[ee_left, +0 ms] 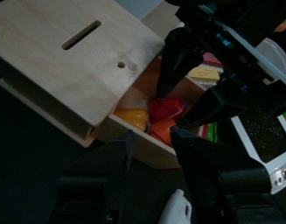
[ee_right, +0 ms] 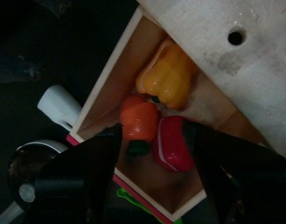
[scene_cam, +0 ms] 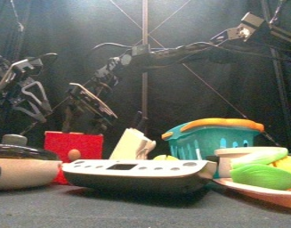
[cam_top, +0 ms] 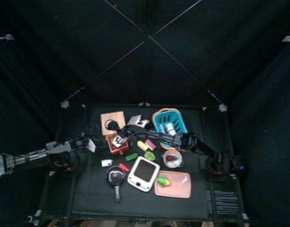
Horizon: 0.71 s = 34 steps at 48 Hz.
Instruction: Grab carrot
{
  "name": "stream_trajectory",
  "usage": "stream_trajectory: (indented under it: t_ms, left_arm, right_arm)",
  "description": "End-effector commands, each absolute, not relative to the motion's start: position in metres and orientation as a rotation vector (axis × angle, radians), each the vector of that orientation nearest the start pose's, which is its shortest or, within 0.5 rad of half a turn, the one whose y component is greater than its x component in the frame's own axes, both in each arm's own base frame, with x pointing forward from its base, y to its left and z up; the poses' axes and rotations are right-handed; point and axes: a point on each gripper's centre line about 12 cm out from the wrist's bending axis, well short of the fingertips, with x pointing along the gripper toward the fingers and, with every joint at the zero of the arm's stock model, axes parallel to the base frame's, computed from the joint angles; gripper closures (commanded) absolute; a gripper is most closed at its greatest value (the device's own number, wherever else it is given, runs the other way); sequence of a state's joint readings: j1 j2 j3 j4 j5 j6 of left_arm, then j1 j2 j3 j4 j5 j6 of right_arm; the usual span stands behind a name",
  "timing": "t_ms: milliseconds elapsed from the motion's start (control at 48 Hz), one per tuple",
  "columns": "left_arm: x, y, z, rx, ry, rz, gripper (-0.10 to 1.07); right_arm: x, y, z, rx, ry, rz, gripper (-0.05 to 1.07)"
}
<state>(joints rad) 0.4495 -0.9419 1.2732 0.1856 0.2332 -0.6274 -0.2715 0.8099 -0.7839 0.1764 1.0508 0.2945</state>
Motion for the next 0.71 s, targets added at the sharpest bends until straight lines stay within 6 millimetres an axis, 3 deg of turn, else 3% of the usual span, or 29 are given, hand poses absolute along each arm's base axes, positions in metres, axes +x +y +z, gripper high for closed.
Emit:
stream_trajectory:
  t_ms: [0, 688]
  left_arm:
    - [0.159, 0.083, 0.197, -0.534, 0.419, 0.597, 0.18]
    - [0.157, 0.084, 0.194, -0.54, 0.426, 0.61, 0.18]
  right_arm:
    - [0.599, -0.145, 0.206, 0.563, 0.969, -0.293, 0.12]
    - [0.601, -0.131, 0.179, 0.563, 1.054, -0.28, 0.14]
